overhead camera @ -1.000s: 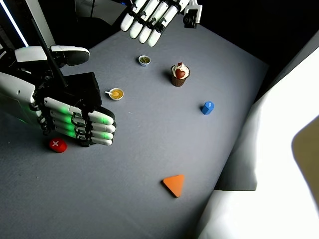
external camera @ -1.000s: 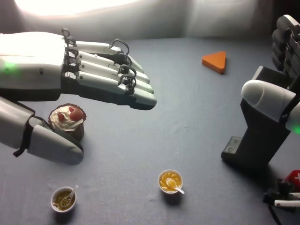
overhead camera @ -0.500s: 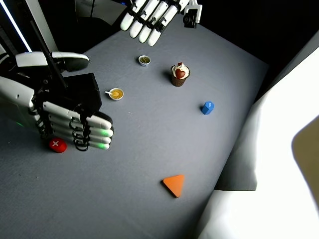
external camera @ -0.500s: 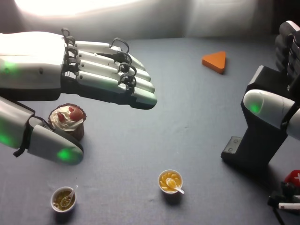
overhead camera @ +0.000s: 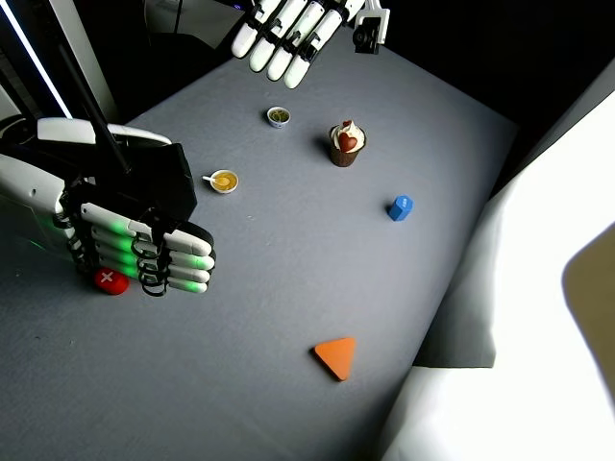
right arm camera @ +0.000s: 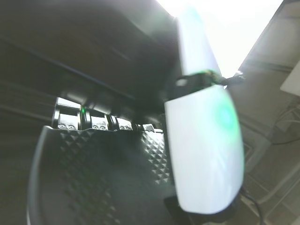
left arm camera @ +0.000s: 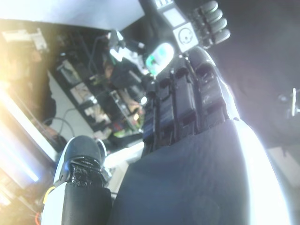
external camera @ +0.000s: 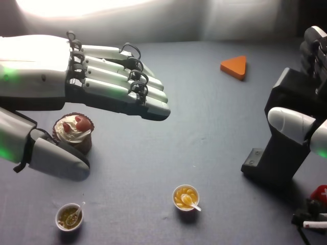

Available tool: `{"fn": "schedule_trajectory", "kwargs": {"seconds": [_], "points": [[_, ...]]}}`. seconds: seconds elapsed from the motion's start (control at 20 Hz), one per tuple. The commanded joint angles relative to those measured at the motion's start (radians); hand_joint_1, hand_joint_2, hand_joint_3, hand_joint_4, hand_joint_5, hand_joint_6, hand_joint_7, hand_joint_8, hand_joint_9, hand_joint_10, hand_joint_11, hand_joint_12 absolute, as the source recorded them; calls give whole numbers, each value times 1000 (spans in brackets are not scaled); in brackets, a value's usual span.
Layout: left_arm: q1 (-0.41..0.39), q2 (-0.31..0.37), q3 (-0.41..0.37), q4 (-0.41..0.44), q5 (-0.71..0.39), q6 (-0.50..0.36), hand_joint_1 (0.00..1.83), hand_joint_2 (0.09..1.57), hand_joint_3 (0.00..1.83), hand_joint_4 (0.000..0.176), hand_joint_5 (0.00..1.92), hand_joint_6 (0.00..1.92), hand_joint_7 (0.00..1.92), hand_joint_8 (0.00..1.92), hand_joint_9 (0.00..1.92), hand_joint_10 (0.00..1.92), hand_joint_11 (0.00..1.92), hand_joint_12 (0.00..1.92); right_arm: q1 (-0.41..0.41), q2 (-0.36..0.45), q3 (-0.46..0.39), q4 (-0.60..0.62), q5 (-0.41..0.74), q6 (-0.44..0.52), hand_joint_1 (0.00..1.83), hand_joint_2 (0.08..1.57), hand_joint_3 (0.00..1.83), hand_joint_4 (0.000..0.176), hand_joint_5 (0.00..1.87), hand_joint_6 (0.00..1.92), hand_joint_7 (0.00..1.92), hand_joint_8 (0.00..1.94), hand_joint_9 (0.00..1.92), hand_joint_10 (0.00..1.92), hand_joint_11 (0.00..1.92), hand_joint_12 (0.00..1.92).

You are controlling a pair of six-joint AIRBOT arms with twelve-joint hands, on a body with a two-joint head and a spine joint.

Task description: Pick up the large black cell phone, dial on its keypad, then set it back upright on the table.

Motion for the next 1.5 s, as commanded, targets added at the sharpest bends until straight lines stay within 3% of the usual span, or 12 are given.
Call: {"fn": "schedule_trajectory", "kwargs": {"seconds": [0.0, 0.05, 0.1, 0.25, 0.3, 0.35, 0.45, 0.65, 0.9, 1.1, 1.2, 1.45], "points": [[-19, 10, -5, -95, -61, -3, 80, 1251, 0, 0, 240, 3, 273, 6, 234, 8, 0, 601, -1, 7, 4, -52, 112, 9, 1319, 1075, 36, 0, 0, 0, 0, 0, 0, 0, 0, 0], [-19, 10, -5, -95, -61, -3, 68, 1255, 1, 0, 232, 2, 259, 4, 216, 4, 0, 546, -1, 5, 7, -51, 111, 9, 1303, 1103, 46, 0, 33, 11, 48, 17, 29, 11, 20, 11], [-19, 10, -5, -95, -59, -3, 76, 1254, 0, 0, 240, 4, 254, 3, 218, 5, 0, 534, -1, 3, 10, -50, 111, 9, 1229, 1150, 0, 0, 488, 83, 579, 90, 592, 147, 317, 1175], [-19, 10, -5, -96, -57, -3, 78, 1254, 0, 0, 242, 5, 254, 2, 219, 5, 0, 535, -7, 2, 3, -49, 111, 9, 1213, 1151, 0, 0, 578, 52, 684, 61, 690, 157, 373, 1328], [-19, 10, -5, -96, -56, -3, 63, 1258, 1, 0, 237, 1, 263, 3, 220, 4, 0, 489, -10, 2, -1, -49, 111, 9, 1354, 1113, 0, 0, 902, 559, 965, 818, 893, 1073, 748, 1525], [-19, 10, -5, -96, -56, -3, 63, 1258, 1, 0, 237, 1, 263, 3, 220, 4, 0, 489, -11, 2, -4, -49, 111, 9, 1354, 1113, 0, 0, 902, 559, 965, 818, 893, 1073, 748, 1525], [-19, 11, -5, -96, -55, -3, 83, 1256, 1, 0, 237, 0, 266, 0, 224, 1, 0, 449, -14, 3, -11, -50, 111, 9, 1366, 1164, 0, 0, 810, 1040, 925, 1138, 818, 1427, 744, 1580], [-19, 11, -5, -96, -53, -3, 61, 1255, 0, 0, 231, 4, 257, 1, 219, 5, 0, 434, -14, 4, -10, -51, 111, 9, 1383, 1115, 0, 0, 924, 827, 1014, 1023, 921, 1335, 774, 1584], [-19, 11, -5, -96, -53, -4, 45, 1263, 1, 0, 224, 0, 270, 3, 206, 1, 0, 407, 10, 15, 17, -80, 112, 7, 1368, 1160, 1, 0, 836, 991, 931, 1135, 806, 1431, 707, 1594], [-19, 10, -5, -96, -49, -4, 49, 1271, 2, 0, 209, 3, 237, 2, 186, 0, 0, 398, 53, 30, 42, -150, 125, 6, 1372, 1137, 0, 0, 843, 1115, 965, 944, 897, 1302, 766, 1333], [-20, 10, -5, -97, -47, -4, 112, 1267, 0, 0, 208, 2, 240, 2, 175, 1, 0, 386, 64, 35, 58, -197, 125, 1, 1483, 1126, 0, 0, 847, 1114, 953, 866, 919, 1135, 773, 1591], [-21, 10, -4, -141, 22, 21, 276, 1254, 0, 0, 242, 4, 295, 5, 229, 8, 0, 505, 96, 42, 83, -240, 133, 0, 1491, 1105, 1, 0, 920, 983, 1007, 816, 955, 1080, 758, 1598]]}}
